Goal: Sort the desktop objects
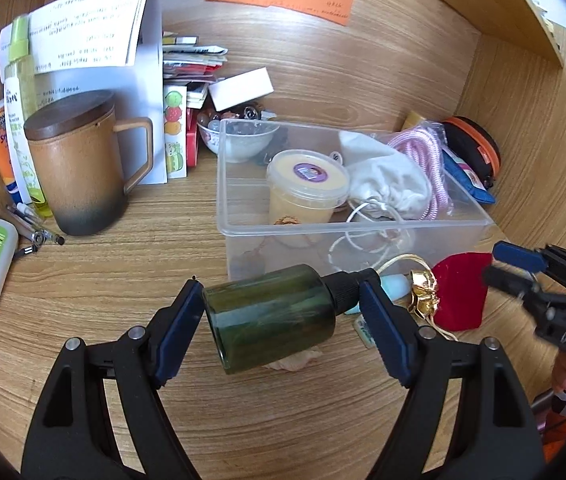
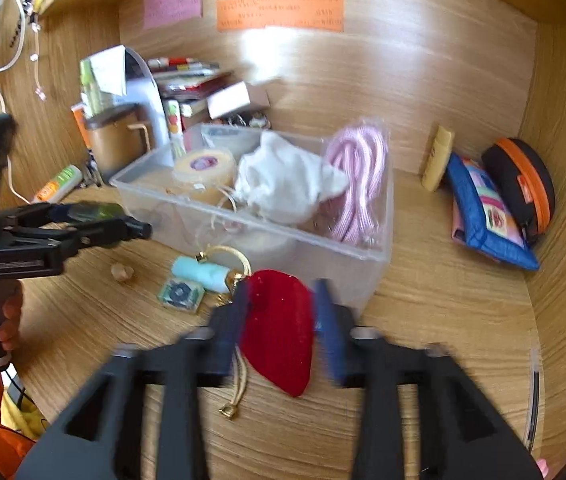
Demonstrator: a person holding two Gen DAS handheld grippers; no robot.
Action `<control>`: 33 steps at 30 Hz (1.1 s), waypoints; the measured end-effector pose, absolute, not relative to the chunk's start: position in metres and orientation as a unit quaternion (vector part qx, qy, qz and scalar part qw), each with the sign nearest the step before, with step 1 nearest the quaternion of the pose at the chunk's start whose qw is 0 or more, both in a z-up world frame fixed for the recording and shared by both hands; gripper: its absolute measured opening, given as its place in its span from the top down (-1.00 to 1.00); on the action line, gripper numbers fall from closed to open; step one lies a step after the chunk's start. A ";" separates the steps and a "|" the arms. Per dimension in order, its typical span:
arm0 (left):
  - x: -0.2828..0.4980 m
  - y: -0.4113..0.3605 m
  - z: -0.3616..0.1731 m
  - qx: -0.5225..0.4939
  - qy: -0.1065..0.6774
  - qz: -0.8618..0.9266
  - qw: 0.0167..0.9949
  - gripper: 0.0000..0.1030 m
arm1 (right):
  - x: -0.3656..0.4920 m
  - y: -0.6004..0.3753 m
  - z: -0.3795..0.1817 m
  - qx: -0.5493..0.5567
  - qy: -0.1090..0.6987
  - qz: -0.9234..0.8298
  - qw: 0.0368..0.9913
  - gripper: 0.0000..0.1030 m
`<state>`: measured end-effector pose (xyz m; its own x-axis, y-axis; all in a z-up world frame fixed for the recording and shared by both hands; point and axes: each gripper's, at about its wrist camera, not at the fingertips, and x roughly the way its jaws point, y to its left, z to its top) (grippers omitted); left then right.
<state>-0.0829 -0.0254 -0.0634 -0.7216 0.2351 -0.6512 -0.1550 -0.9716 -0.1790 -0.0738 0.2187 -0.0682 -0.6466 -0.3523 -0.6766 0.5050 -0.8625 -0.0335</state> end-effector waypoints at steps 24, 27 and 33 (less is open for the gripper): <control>-0.059 -0.014 -0.074 -0.376 -0.055 0.915 0.135 -0.54 | -0.101 0.210 -0.124 0.435 0.089 -0.870 0.215 -0.62; -0.060 -0.014 -0.075 -0.375 -0.057 0.914 0.141 -0.53 | -0.100 0.212 -0.124 0.435 0.088 -0.868 0.223 -0.35; -0.060 -0.007 -0.070 -0.367 -0.054 0.917 0.149 -0.54 | -0.096 0.217 -0.119 0.430 0.069 -0.866 0.246 0.14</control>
<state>-0.0604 -0.0069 -0.0705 -0.6861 0.3136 -0.6565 -0.2338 -0.9495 -0.2092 -0.0960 0.2169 -0.1193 -0.5081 -0.3672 -0.7791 0.4858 -0.8691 0.0928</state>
